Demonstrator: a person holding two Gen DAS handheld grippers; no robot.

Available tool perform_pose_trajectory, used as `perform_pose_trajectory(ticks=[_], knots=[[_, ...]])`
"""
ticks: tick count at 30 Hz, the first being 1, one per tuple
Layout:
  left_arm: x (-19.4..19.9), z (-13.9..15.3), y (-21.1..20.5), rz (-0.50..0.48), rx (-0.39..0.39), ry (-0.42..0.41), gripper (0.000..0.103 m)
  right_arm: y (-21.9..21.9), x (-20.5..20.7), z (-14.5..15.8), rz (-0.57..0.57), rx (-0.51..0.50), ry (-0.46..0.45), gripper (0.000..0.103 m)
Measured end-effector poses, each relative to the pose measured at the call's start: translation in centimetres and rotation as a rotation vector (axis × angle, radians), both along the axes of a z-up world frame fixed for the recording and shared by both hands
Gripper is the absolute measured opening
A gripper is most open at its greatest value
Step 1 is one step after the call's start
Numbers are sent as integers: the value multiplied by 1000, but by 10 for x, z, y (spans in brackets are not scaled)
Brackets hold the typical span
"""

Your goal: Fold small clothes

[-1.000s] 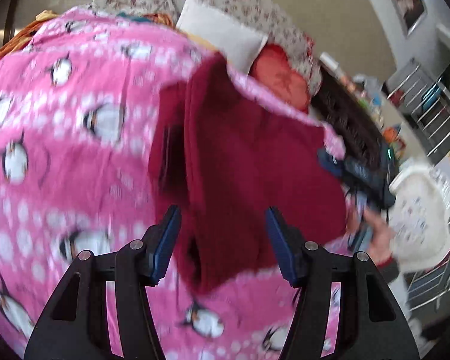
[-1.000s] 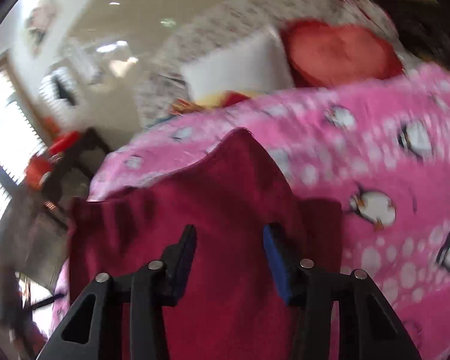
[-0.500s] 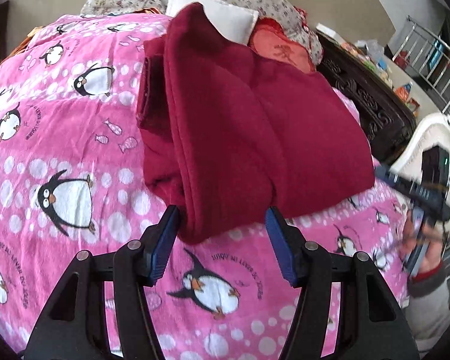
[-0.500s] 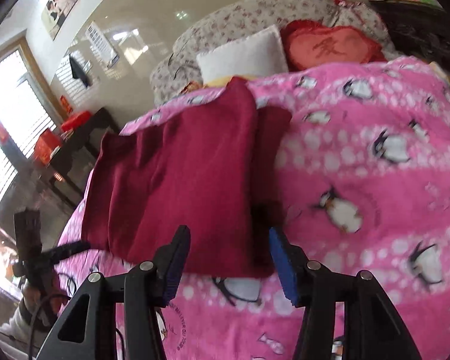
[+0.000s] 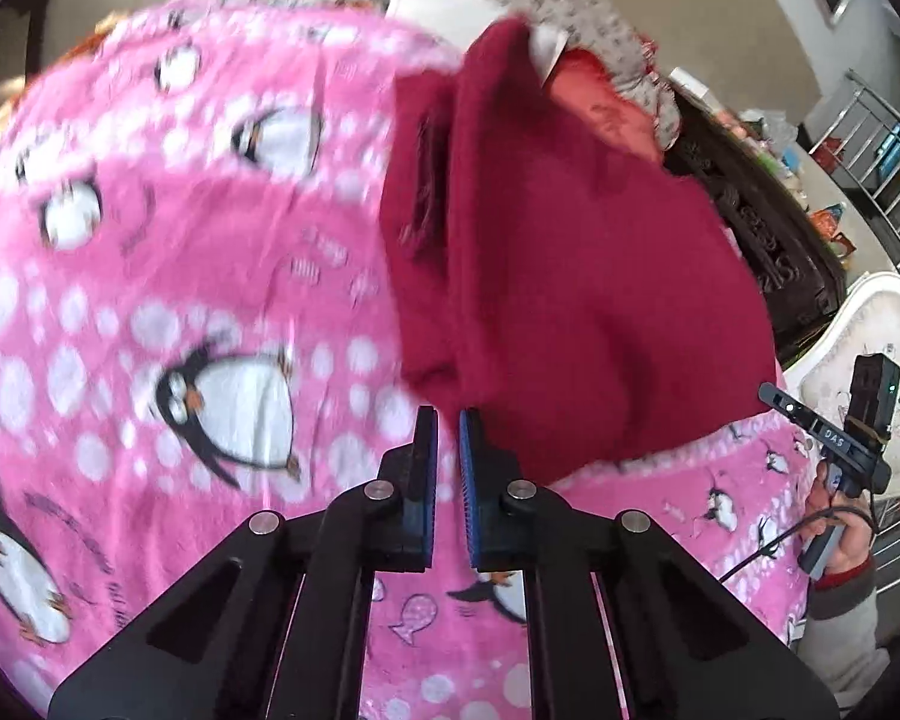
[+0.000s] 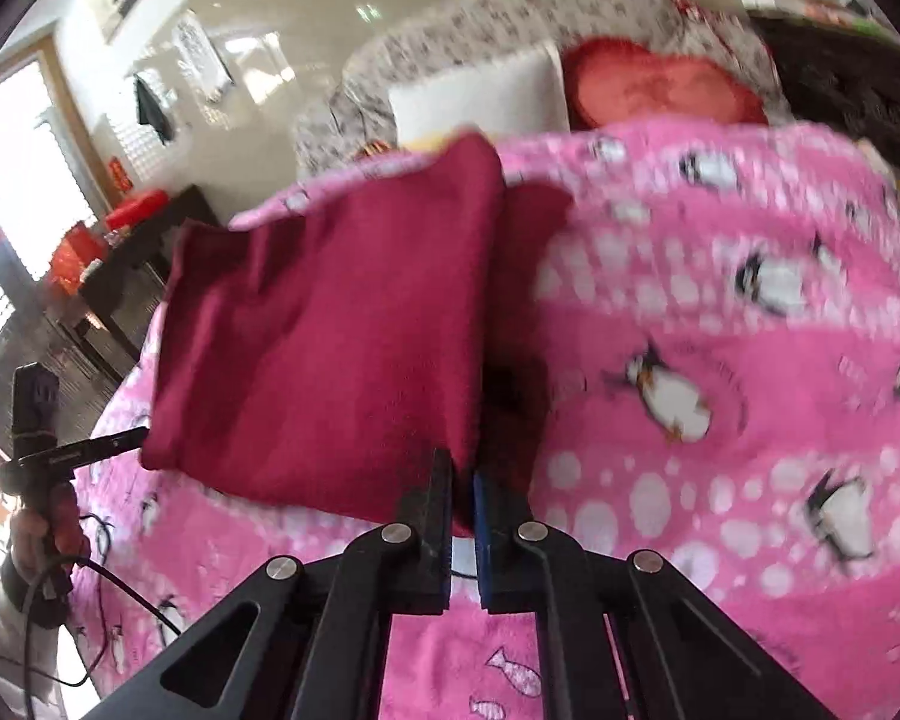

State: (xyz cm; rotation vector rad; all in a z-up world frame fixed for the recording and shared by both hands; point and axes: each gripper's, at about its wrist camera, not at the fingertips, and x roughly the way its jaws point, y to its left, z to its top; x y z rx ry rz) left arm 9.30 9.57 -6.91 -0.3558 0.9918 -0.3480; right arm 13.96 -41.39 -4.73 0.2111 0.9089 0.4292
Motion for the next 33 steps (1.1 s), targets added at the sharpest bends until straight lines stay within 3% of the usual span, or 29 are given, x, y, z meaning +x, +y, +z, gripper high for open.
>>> perform_pose_trajectory(ticks=[3,5,7,8,10,11,15,23,24,25,26,28,33], knots=[[-7,1,4,4,-97,21,6,-11,-2,3,-13,64,-1,5],[-11,8,6,10,-118,16,6,-19,-4,8,-21,115,-3,8],[-14,15,5,4,-114,-1,16,-20,-7,13,-33,112,-20,15],[-17,19,2,9,-99,-12,25,-18,-9,15,-26,120,-24,29],[-22,25,0,12,-93,-20,42,-14,-11,14,-13,149,-12,43],[-25,27,1,9,-109,-23,52,-12,-12,14,-11,158,-5,43],[-39,34,11,46,-155,-64,64,-4,-10,14,6,151,-6,43],[-25,20,-33,-59,-55,-50,62,-2,-2,4,4,157,9,42],[-23,17,-41,-79,-42,-51,49,-1,-2,2,6,153,9,39],[-21,16,-46,-86,-21,-59,38,1,-1,1,14,143,9,28],[-19,14,-50,-94,3,-63,14,6,1,-1,25,116,5,13],[-15,10,-50,-98,6,-57,13,7,2,0,8,90,-13,6],[-19,34,-24,-81,-36,-108,10,-10,-5,23,-18,123,-68,5]])
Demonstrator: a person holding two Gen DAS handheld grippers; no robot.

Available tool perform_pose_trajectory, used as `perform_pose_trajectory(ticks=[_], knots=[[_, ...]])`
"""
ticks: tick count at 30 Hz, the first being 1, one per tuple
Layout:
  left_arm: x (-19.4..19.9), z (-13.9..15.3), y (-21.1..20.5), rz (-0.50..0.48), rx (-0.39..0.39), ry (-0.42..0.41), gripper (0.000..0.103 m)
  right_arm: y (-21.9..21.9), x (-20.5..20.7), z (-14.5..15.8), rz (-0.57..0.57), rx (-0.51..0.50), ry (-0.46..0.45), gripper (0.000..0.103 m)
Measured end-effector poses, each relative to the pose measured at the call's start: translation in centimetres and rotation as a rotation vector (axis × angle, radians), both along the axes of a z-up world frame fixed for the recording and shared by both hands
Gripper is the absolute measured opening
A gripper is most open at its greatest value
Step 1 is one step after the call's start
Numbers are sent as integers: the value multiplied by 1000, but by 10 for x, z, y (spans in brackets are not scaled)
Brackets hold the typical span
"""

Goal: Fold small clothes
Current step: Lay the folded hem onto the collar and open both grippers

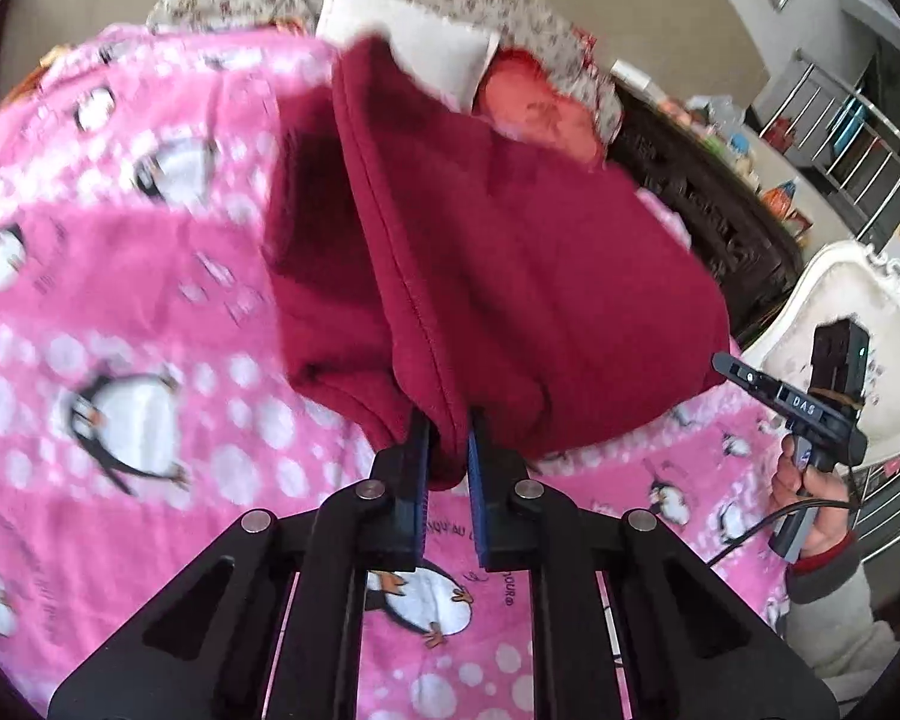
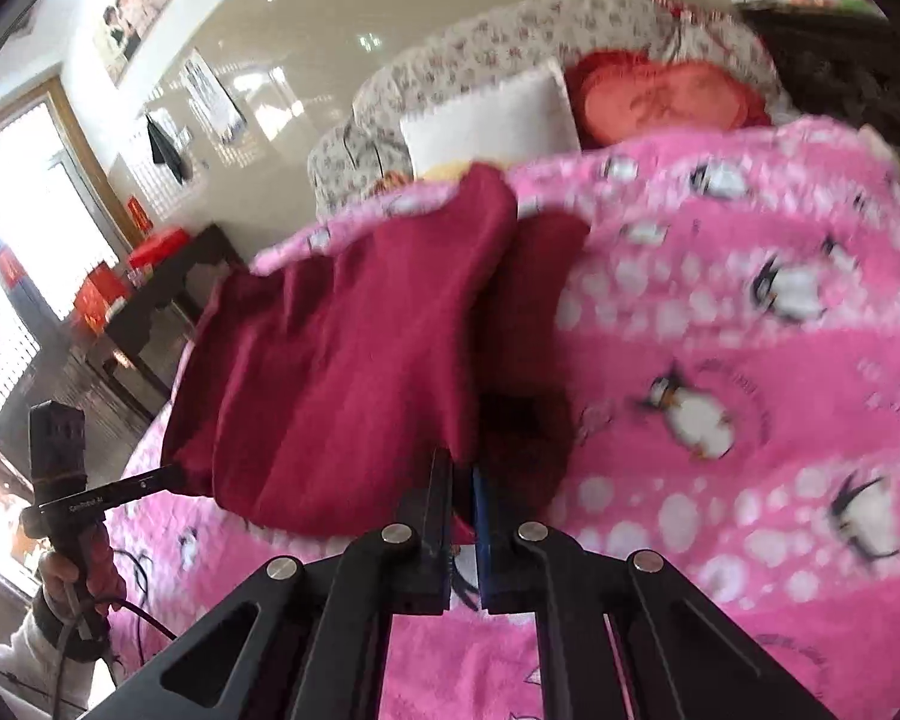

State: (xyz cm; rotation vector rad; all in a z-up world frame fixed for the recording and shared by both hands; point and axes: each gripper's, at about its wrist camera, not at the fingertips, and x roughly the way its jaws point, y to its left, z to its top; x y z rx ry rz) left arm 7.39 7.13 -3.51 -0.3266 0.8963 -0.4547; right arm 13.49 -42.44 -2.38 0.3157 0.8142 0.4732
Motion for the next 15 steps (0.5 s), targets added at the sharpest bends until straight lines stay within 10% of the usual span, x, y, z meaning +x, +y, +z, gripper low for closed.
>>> perform_pose_trajectory(ticks=[9,15], knots=[[2,-37,21,36,23,104,10,11,7,-29,9,-139,85,5],[-11,-7,24,64,64,61,12,-3,1,3,-45,-132,30,9]])
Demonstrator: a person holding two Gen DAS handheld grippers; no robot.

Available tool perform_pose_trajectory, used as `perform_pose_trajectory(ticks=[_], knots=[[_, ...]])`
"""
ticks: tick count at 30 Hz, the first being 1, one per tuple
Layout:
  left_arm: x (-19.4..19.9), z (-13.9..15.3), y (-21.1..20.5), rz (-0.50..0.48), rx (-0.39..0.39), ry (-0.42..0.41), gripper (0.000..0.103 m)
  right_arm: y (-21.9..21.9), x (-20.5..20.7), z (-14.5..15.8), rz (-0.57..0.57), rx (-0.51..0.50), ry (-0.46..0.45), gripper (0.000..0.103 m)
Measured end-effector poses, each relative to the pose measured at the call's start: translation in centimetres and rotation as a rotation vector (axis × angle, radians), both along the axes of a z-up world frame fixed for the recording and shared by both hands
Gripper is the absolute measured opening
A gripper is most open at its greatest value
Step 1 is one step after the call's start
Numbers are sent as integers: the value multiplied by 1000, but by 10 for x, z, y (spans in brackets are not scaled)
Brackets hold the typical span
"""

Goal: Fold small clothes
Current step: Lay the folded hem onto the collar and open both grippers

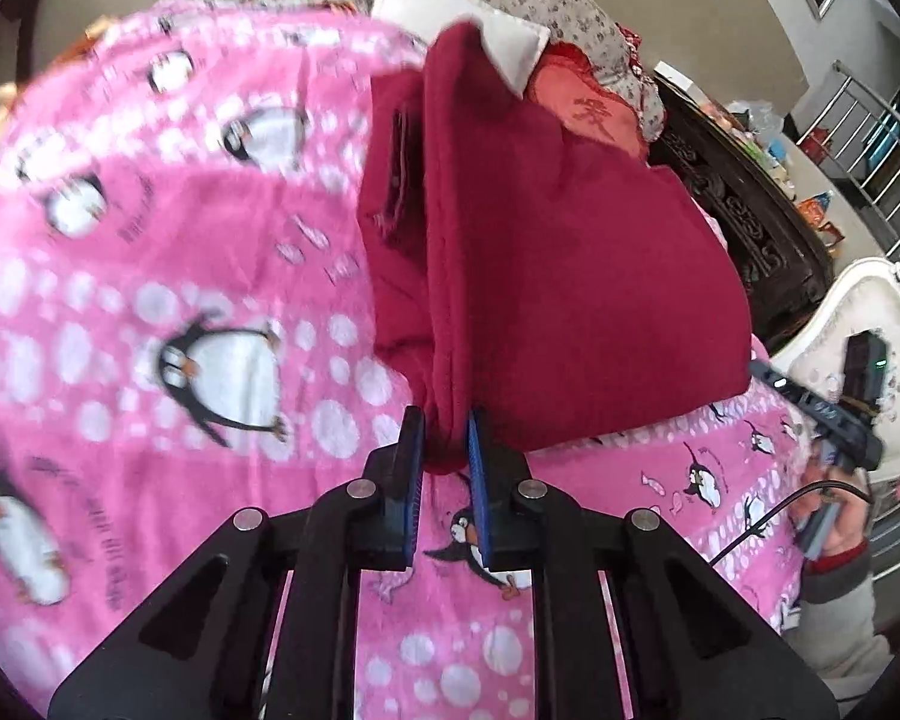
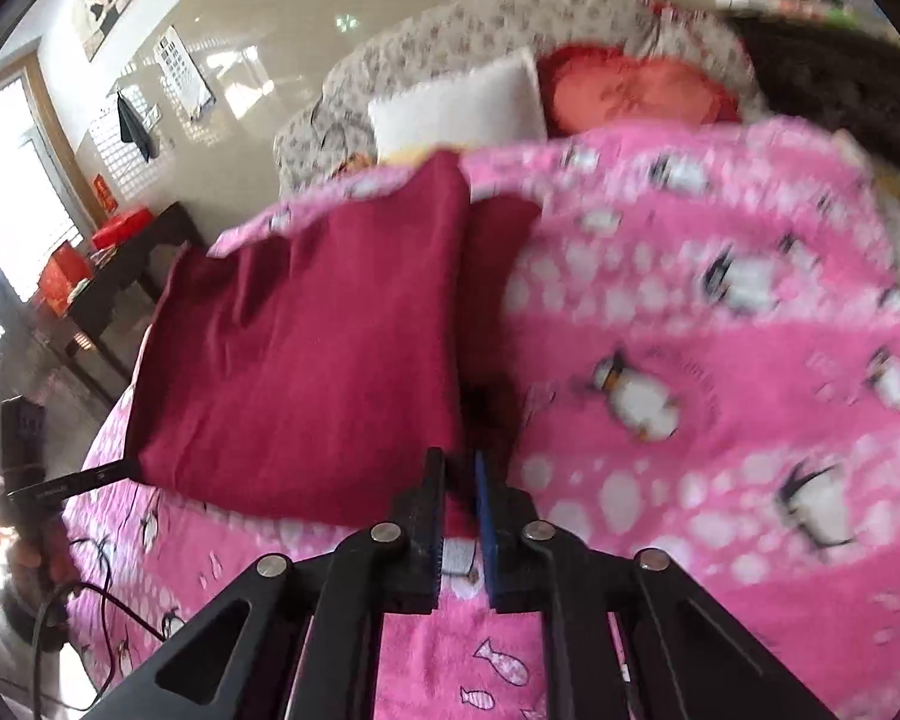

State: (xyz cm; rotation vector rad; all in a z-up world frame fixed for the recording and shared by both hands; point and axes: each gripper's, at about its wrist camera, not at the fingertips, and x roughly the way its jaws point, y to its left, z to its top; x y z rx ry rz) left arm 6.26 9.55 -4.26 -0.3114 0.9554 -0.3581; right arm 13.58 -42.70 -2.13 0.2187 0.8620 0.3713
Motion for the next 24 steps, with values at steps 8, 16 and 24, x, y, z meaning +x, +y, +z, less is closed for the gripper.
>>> perform_pose_trajectory(ticks=[8,16,24], knots=[[21,46,-15,43,35,-99,53,47,38,41,77,34,-102,28],[113,31,-34,155,170,-123,53,78,129,19,11,25,-80,28],[163,-4,-36,167,257,-57,53,79,192,-18,-44,-89,17,28]])
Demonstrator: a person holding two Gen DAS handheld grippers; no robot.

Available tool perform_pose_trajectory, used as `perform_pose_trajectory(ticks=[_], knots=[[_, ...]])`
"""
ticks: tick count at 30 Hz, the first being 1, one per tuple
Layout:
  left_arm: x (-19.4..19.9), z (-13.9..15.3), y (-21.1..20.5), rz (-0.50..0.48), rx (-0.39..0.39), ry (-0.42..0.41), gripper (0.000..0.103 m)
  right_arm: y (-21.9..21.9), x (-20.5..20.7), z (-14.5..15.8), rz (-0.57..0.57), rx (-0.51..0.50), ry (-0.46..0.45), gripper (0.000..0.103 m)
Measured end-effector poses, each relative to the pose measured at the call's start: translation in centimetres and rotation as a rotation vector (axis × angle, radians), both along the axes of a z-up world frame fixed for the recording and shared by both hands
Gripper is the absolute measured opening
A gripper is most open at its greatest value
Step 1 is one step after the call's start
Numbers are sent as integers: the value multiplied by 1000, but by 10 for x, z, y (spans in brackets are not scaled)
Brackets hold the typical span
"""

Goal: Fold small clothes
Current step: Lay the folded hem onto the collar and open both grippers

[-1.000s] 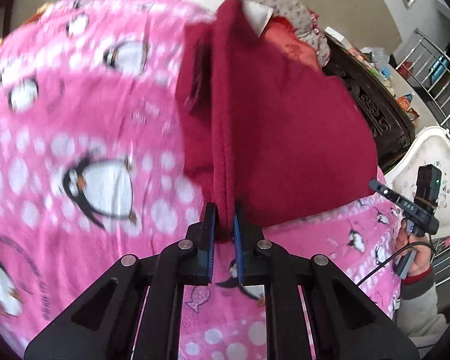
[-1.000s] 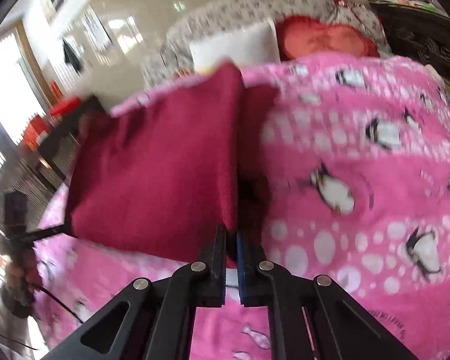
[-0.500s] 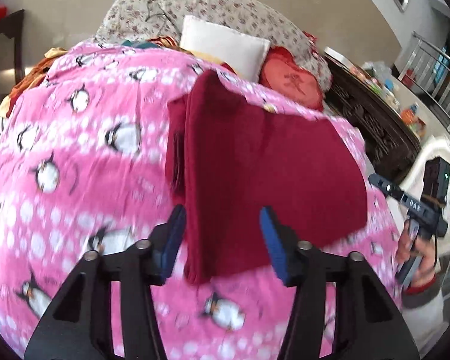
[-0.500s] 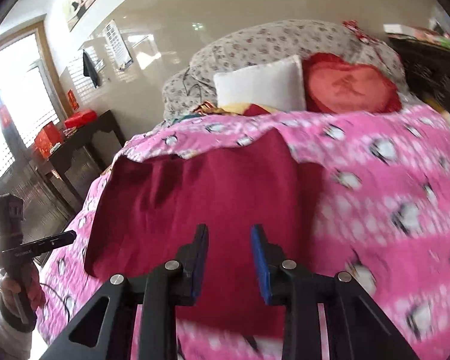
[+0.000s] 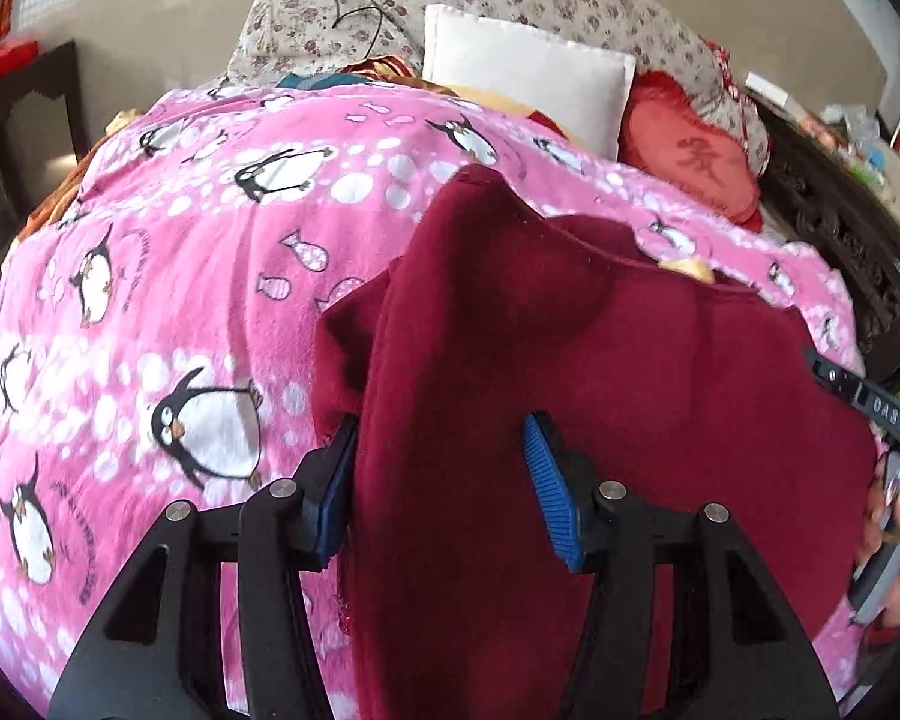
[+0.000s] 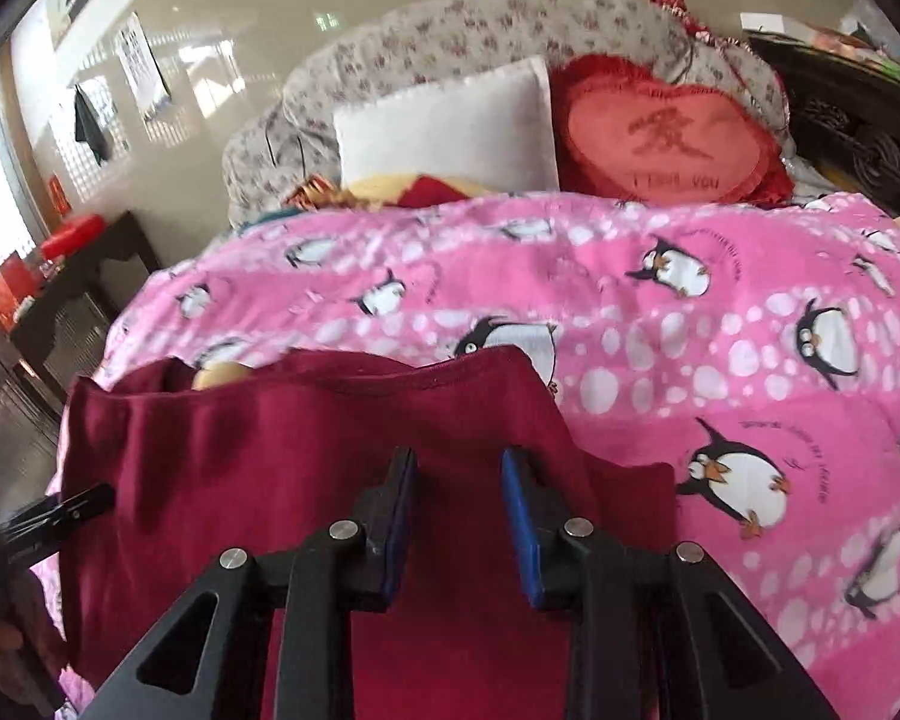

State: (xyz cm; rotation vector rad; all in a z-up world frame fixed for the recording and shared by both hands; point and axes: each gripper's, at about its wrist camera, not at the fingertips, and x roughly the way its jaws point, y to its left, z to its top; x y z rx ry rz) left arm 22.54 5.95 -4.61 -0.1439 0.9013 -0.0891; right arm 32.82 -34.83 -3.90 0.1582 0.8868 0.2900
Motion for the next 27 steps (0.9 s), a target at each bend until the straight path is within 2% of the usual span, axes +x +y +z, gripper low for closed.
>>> perform_pose_trajectory(ticks=[3,6,7,10,12,13,15,16,17,18,20,23,27], knots=[[-1,0,-1,6,10,-8,53,-2,5,-5,-1,12,-1,29],[-8,6,2,10,-7,-14,53,-7,-10,8,3,34,-25,29],[-12,8,3,11,-11,-15,53,-11,-22,16,9,60,-46,33],[-24,14,6,10,-24,-4,53,-26,-56,27,38,173,-63,57],[-36,18,11,16,-38,-6,53,-40,-78,31,35,218,-62,59],[-43,19,15,16,-59,-5,53,-47,-88,32,35,231,-63,59],[-56,19,24,5,-139,4,54,-60,-108,36,9,211,-74,71],[-61,18,30,1,-189,12,57,-67,-117,36,-9,193,-68,80],[-69,15,39,1,-262,21,67,-73,-122,34,-13,196,-57,82],[-75,12,46,8,-312,24,73,-80,-128,29,-15,211,-43,82],[-87,3,59,26,-391,30,74,-89,-133,21,-19,232,-21,84],[-92,-9,66,36,-467,53,80,-92,-130,3,1,219,13,85],[-85,-24,49,-28,-517,116,81,-87,-117,-17,10,256,57,89]])
